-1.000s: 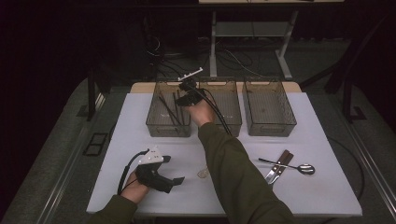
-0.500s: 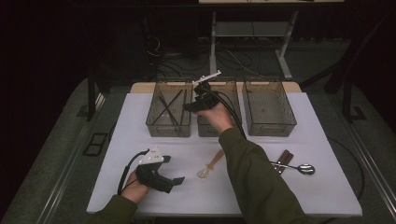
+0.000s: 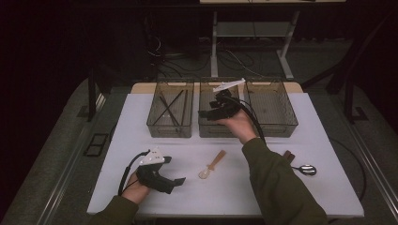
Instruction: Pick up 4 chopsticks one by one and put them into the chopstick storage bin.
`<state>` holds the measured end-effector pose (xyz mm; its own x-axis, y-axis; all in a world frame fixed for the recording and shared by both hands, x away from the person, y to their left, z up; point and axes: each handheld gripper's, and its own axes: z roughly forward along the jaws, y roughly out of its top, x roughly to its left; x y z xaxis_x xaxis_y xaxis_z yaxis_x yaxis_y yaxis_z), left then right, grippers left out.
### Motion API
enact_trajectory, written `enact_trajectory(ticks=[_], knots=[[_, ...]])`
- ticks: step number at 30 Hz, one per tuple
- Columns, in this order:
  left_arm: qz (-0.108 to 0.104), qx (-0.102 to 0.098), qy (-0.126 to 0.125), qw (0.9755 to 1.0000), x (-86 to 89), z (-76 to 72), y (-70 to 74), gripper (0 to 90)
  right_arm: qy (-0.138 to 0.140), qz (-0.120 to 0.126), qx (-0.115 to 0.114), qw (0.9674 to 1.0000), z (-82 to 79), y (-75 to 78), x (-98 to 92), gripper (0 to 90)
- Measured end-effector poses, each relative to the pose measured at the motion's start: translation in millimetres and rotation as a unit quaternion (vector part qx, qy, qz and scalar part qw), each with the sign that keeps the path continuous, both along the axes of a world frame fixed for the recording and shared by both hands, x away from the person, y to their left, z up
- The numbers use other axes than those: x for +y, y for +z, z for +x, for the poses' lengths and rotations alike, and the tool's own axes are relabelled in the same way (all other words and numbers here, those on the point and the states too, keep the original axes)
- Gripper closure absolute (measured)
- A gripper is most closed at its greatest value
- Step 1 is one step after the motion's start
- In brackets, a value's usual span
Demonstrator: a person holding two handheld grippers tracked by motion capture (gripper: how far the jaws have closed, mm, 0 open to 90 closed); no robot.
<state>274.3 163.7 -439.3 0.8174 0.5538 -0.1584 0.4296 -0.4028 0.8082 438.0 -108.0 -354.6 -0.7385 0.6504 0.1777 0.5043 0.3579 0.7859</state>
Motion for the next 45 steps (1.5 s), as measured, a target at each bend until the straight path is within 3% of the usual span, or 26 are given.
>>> enact_trajectory(ticks=[11,26,34,45], knots=[[0.001,0.001,0.001,1.0,2.9,1.1,-1.1,2.6,0.012,0.016,-0.015,0.9997,-32.0,-4.9,-41.3,31.3],[-0.002,0.001,0.013,0.9999,8.1,0.9,-0.3,2.6,0.026,0.019,-0.014,0.9994,-74.8,-19.5,-87.2,30.9],[0.001,-0.001,0.012,0.9999,6.9,0.8,0.0,2.6,0.022,0.013,-0.01,0.9996,-92.7,-26.7,-114.1,30.6],[0.003,-0.004,0.013,0.9999,7.0,-1.2,1.1,2.6,-0.005,0.02,-0.007,0.9998,-118.3,-28.8,-158.3,31.5]])
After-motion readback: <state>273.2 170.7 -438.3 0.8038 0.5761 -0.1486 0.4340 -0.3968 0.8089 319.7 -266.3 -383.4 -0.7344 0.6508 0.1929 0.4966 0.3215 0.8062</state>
